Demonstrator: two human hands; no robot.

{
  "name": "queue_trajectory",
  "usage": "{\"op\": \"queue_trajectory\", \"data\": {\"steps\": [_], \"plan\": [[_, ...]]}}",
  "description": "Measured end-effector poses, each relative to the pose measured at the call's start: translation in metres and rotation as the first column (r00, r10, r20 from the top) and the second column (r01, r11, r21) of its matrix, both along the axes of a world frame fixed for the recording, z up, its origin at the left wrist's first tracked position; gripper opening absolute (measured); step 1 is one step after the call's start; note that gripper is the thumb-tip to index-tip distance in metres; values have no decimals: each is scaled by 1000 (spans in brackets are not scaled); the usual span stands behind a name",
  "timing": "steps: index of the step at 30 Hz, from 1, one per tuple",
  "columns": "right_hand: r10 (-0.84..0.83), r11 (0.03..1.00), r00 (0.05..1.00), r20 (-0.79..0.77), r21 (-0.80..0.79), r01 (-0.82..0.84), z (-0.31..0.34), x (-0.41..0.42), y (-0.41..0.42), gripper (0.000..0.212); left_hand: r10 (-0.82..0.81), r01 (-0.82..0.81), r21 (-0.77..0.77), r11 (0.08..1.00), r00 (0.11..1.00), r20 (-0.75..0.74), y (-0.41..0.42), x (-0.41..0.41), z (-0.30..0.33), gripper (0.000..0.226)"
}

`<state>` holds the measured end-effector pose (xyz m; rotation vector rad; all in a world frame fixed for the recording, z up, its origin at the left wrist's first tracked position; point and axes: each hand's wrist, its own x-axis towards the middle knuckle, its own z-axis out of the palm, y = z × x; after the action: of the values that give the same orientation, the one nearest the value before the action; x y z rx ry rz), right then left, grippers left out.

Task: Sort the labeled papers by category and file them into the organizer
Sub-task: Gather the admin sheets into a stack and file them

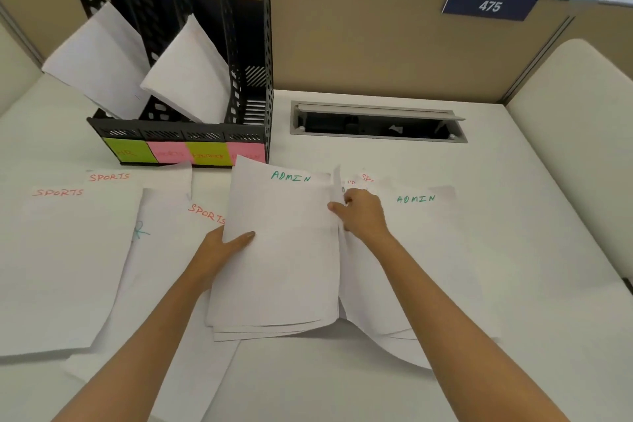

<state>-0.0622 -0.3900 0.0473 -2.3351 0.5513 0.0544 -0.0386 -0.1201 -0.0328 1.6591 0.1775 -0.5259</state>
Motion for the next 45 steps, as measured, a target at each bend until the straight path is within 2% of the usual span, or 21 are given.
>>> {"op": "queue_trajectory", "data": {"steps": [3,6,11,13,15,18,20,22,24,27,29,31,32,34,35,36,38,40,43,45], "plan": [[6,945,1000,-20,326,1,-3,6,39,24,-15,15,-2,1000,1000,-14,2,0,1,42],[15,863,999,-42,505,8,-13,10,74,7,-25,25,28,999,1000,-5,2,1,3,45],[134,857,987,-90,511,-69,-29,11,109,30,-47,47,-9,999,998,-46,1,0,12,54],[188,827,975,-115,555,-94,-32,10,110,43,-79,78,22,997,996,32,3,0,10,43],[205,829,974,-94,545,-122,-32,9,105,45,-87,82,61,995,993,85,3,-1,6,25],[72,901,997,15,429,-71,-30,8,85,38,-49,43,61,997,994,99,3,0,-2,22],[-48,985,996,75,169,34,-34,6,63,41,-34,31,40,999,996,82,4,1,-4,23],[-166,975,986,16,-145,166,-39,1,39,51,-25,25,11,1000,998,65,5,2,-6,21],[-272,927,950,-152,-307,217,-42,-7,19,61,-7,8,-12,1000,999,53,6,2,-7,20],[-360,918,841,-405,-315,241,-42,-24,5,71,4,-3,-39,999,1000,28,8,4,-10,22],[-362,920,815,-452,-314,235,-44,-32,3,76,1,0,-40,999,1000,29,9,6,-11,22],[-317,918,848,-424,-361,162,-42,-36,2,74,-11,12,-31,999,999,36,10,7,-11,21],[-282,913,881,-379,-390,124,-40,-35,0,64,-14,15,-31,999,999,36,10,7,-11,21],[-216,895,942,-257,-439,85,-28,-31,-2,18,-18,19,-36,999,999,31,9,8,-12,22],[-178,885,964,-197,-459,70,-22,-27,0,20,-19,20,-33,999,999,34,9,8,-13,23],[-143,884,976,-161,-465,53,-12,-22,6,32,-20,21,-27,999,999,37,9,8,-11,22],[-65,914,994,-91,-406,22,0,-13,25,31,-24,25,-26,999,999,39,9,8,-11,19],[37,960,999,-38,-278,-46,5,-4,52,26,-34,35,-27,999,999,38,10,8,-10,19],[155,987,988,26,38,-156,-3,2,95,11,-36,37,-20,999,999,39,10,6,-8,20],[170,957,984,44,230,-176,-12,-1,116,22,-41,40,6,999,998,49,10,5,-7,17]]}}
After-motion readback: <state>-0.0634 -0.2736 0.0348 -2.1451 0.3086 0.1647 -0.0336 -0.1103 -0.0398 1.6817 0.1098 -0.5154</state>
